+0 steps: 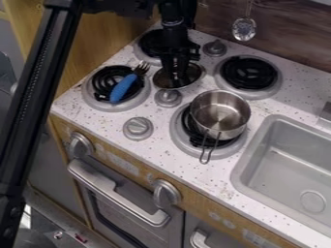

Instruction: Open the pot

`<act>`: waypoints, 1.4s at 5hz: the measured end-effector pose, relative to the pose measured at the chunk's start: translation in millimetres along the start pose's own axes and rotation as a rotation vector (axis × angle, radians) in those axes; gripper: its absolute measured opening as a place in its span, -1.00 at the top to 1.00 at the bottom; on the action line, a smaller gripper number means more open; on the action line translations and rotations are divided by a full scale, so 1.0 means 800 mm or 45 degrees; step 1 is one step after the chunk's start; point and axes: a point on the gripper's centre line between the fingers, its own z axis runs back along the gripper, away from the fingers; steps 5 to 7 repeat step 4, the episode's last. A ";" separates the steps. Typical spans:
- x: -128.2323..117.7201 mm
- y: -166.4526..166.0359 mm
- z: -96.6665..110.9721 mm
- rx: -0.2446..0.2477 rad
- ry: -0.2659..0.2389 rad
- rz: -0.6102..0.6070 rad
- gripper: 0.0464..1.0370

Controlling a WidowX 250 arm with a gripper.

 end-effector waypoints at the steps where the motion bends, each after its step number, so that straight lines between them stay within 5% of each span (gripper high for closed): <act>1: -0.010 -0.004 0.014 0.075 -0.009 -0.049 -0.72; 2: -0.005 -0.030 0.064 0.152 -0.116 -0.150 -0.93; 3: -0.019 -0.052 0.086 0.158 -0.157 -0.194 -0.92; 4: -0.035 -0.080 0.088 0.185 -0.124 -0.240 -0.92; 7: -0.035 -0.080 0.088 0.185 -0.124 -0.240 -0.92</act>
